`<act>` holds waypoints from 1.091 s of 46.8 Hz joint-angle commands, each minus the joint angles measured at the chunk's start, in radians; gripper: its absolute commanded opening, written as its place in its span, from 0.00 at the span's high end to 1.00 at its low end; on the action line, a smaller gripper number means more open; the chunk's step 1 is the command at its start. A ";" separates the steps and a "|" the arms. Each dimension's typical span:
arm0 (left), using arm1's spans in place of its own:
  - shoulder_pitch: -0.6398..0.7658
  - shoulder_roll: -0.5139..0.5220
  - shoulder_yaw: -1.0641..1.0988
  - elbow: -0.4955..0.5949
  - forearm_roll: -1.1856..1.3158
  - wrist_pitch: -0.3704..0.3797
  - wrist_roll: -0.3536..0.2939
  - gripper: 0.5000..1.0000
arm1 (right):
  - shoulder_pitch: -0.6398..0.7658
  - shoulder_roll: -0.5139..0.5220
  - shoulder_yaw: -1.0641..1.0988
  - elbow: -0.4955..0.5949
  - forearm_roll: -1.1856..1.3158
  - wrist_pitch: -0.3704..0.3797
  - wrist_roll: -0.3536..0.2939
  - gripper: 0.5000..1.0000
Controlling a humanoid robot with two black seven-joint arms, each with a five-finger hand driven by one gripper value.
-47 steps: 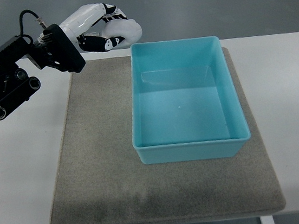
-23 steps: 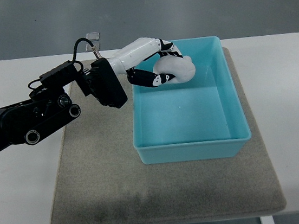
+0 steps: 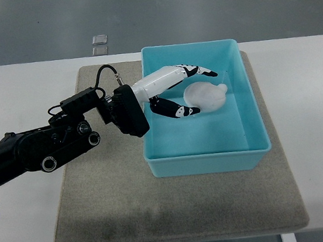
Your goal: Place white toy into blue box with left hand
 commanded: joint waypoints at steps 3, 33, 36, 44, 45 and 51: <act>0.003 0.001 -0.001 0.000 -0.002 0.000 0.002 0.02 | 0.000 0.000 0.001 0.000 0.000 0.000 0.000 0.13; -0.008 0.041 -0.188 0.018 -0.658 0.154 -0.002 0.02 | 0.000 0.000 0.001 0.000 0.000 0.000 0.000 0.13; -0.008 0.048 -0.205 0.049 -0.732 0.154 0.005 0.02 | 0.000 0.000 0.000 0.000 0.000 0.000 0.000 0.13; -0.011 0.064 -0.245 0.116 -0.842 0.155 0.046 0.02 | 0.000 0.000 0.001 0.000 0.000 0.000 0.000 0.13; -0.010 0.064 -0.260 0.127 -0.871 0.152 0.052 0.02 | 0.000 0.000 0.000 0.000 0.000 0.000 0.000 0.13; 0.001 0.064 -0.352 0.165 -1.182 0.126 0.064 0.02 | 0.000 0.000 0.000 0.000 -0.002 0.000 0.000 0.13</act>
